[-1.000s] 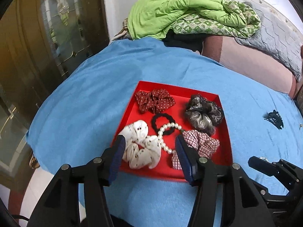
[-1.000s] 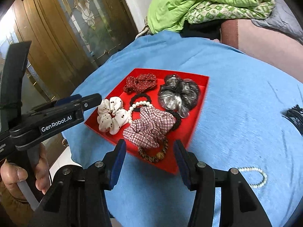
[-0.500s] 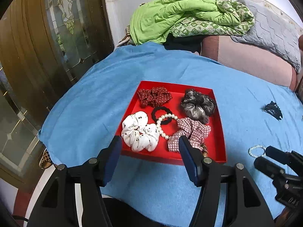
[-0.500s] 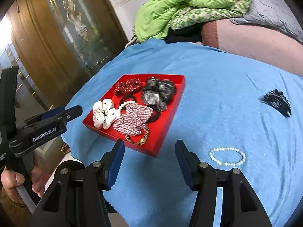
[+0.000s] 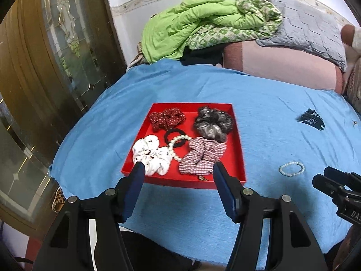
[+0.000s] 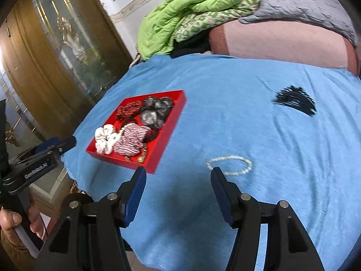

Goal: Organize jewelry
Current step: 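Move both open tools to the pale bead bracelet and black claw clip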

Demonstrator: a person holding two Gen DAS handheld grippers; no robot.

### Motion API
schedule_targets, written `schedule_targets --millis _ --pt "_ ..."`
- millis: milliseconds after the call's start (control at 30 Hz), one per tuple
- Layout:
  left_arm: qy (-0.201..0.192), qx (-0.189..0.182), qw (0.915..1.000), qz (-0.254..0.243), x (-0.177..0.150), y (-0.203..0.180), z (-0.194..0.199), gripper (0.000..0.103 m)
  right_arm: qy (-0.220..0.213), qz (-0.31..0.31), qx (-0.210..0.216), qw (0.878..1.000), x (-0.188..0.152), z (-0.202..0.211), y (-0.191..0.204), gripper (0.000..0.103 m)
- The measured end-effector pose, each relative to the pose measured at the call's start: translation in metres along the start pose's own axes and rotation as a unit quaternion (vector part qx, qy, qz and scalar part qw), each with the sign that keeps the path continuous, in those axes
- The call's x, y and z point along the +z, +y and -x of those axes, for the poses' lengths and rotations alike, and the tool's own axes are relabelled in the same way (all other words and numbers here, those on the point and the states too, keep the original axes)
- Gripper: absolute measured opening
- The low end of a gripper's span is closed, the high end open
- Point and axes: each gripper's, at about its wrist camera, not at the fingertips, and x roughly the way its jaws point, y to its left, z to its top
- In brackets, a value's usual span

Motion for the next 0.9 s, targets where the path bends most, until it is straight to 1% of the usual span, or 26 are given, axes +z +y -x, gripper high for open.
schedule_targets --millis 300,400,533,700,800,900 --pt "-0.011 -0.016 0.9994 -0.027 -0.001 -0.019 0.015 0.062 0.002 -0.016 -0.036 0.999 -0.016 0.016 -0.041 0.065" --pt "-0.011 -0.034 0.9988 -0.033 -0.001 -0.028 0.017 0.062 0.004 -0.025 -0.059 0.998 -0.022 0.022 -0.062 0.065" --pt "0.005 -0.066 0.9966 -0.049 -0.001 -0.051 0.008 0.062 0.006 -0.053 -0.090 0.995 -0.030 0.034 -0.098 0.065" --pt "0.029 -0.113 0.9899 -0.081 -0.004 -0.095 -0.007 0.062 0.002 -0.091 -0.107 0.990 -0.032 0.044 -0.134 0.065" --pt "0.032 -0.132 0.9848 -0.108 -0.007 -0.123 -0.014 0.062 -0.001 -0.107 -0.111 0.988 -0.032 0.045 -0.147 0.065" --pt "0.026 -0.149 0.9791 -0.136 -0.011 -0.148 -0.020 0.062 0.000 -0.115 -0.110 0.987 -0.032 0.042 -0.155 0.065"
